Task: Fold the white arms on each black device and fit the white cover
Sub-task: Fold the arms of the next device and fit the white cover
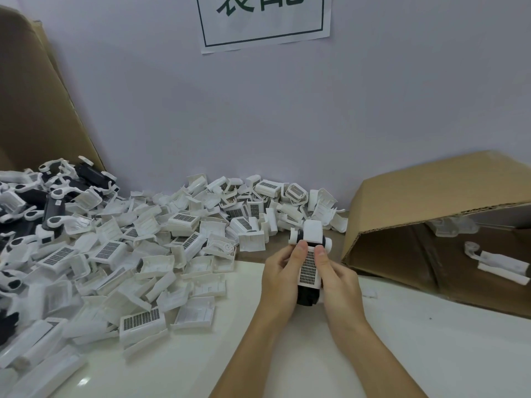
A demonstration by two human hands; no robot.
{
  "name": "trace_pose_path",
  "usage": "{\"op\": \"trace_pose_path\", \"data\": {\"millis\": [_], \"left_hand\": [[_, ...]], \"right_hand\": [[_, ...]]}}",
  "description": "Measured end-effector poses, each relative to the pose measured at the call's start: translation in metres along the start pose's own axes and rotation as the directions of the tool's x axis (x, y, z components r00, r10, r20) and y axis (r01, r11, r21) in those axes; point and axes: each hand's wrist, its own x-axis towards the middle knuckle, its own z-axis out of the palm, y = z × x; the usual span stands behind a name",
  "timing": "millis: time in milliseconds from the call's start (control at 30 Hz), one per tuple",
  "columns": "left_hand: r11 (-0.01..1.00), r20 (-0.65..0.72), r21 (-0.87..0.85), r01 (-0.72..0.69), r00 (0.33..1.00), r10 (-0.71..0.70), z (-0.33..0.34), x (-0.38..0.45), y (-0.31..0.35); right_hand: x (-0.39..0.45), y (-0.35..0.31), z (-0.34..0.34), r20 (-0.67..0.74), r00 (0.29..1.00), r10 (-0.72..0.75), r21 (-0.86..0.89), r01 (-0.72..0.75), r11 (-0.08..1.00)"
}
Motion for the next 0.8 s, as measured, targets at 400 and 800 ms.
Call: {"op": "trace_pose_path", "data": {"millis": [400,800], "left_hand": [[0.994,-0.017,0.105,0.009,1.000,-0.007,0.002,0.002,-0.002],[0.992,-0.016,0.122,0.005,1.000,-0.003,-0.005,0.005,-0.004]], "right_hand": [[0.001,0.005,0.001,-0.071,0.997,-0.031,-0.020,0.029,0.999],[0.006,0.010,-0.009,0.077,0.997,0.002,0.050,-0.006,0.999]]}}
